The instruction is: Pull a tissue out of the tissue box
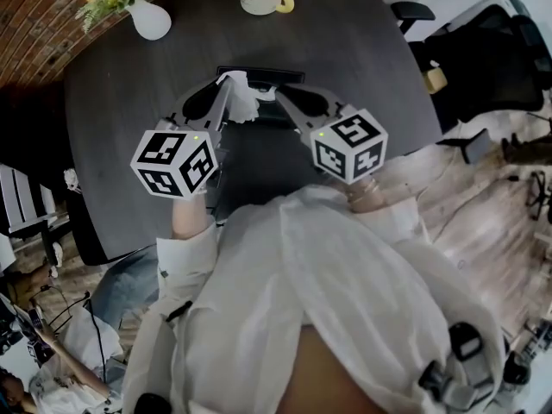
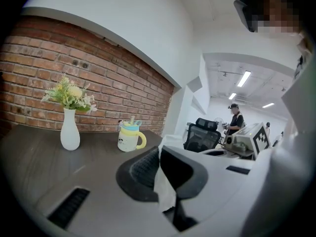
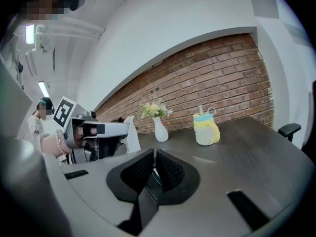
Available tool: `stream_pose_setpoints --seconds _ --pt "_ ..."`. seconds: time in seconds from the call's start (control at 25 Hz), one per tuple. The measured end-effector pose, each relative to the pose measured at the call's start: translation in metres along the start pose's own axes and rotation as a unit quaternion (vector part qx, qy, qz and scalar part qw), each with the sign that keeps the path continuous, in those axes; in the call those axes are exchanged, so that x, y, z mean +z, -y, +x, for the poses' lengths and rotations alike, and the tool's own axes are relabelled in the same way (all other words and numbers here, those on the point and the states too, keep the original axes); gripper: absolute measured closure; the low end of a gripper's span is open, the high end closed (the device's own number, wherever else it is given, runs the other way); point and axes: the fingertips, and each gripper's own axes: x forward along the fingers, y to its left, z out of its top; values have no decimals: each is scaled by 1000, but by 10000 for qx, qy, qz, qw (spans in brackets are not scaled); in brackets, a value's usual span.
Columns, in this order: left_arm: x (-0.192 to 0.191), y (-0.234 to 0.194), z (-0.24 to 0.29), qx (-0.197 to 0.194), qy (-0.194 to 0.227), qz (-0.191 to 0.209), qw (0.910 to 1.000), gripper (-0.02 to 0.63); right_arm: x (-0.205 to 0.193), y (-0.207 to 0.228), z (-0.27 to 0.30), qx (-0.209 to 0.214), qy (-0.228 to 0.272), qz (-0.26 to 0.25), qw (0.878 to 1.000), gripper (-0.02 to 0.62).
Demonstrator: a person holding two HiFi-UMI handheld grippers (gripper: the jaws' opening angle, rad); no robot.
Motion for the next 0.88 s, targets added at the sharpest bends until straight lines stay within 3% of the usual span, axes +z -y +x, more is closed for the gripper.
stream_pose_setpoints --seconds 0.88 --pt "-73 -6 5 47 -635 -512 9967 595 -35 -1 12 64 -538 -1 9985 591"
